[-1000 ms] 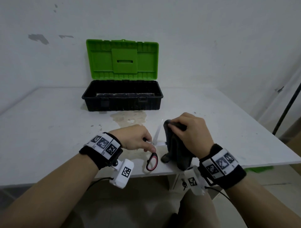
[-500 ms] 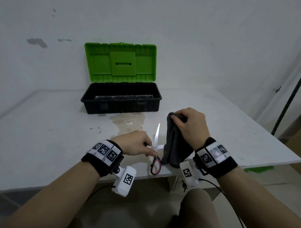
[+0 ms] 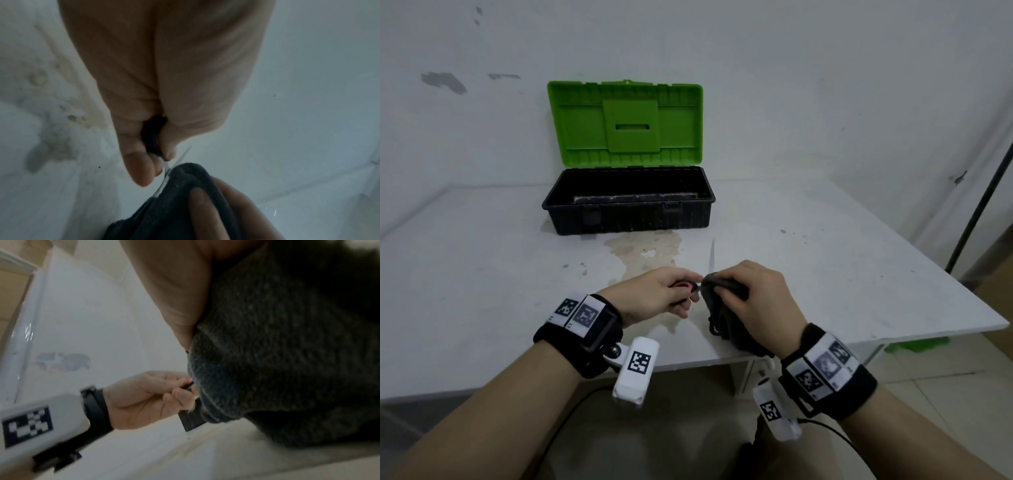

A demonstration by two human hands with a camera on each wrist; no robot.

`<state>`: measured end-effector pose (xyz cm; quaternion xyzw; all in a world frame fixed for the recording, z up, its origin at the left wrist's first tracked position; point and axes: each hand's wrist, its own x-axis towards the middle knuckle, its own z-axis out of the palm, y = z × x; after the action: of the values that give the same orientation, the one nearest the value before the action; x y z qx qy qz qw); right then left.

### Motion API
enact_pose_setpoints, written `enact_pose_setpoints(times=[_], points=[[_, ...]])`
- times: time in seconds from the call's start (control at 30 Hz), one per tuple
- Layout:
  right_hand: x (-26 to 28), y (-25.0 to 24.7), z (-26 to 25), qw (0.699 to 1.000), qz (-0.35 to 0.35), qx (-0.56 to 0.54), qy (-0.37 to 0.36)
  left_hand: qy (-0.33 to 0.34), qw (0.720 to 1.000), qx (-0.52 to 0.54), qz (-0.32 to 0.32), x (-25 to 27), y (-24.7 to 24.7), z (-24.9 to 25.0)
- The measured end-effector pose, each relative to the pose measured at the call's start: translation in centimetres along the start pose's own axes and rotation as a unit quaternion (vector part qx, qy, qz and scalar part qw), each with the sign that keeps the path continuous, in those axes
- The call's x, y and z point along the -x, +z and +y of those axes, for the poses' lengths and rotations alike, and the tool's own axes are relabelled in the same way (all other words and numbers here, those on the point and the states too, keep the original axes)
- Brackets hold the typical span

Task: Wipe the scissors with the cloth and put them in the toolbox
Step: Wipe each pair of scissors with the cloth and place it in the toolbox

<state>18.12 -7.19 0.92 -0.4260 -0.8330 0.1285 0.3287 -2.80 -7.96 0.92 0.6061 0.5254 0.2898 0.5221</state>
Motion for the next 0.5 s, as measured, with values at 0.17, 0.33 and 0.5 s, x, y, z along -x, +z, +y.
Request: enact_pose_setpoints(times=[0.17,0.33,0.5], points=[[0.0,1.3,-0.3,0.999,0.005,0.049,0.000,0.031,0.994,0.031,0.102,-0.7,0.7,0.0],[-0.7,1.5,-0.6,0.996,-0.014,0.091,0.020,0.038,0.993,0.012,0.110,-0.8,1.7,-0.1],[-1.4,1.0,-0.5,0.993,0.000,0.107,0.040,0.031,0.994,0.042,0.097,-0.8,2.1,0.2]])
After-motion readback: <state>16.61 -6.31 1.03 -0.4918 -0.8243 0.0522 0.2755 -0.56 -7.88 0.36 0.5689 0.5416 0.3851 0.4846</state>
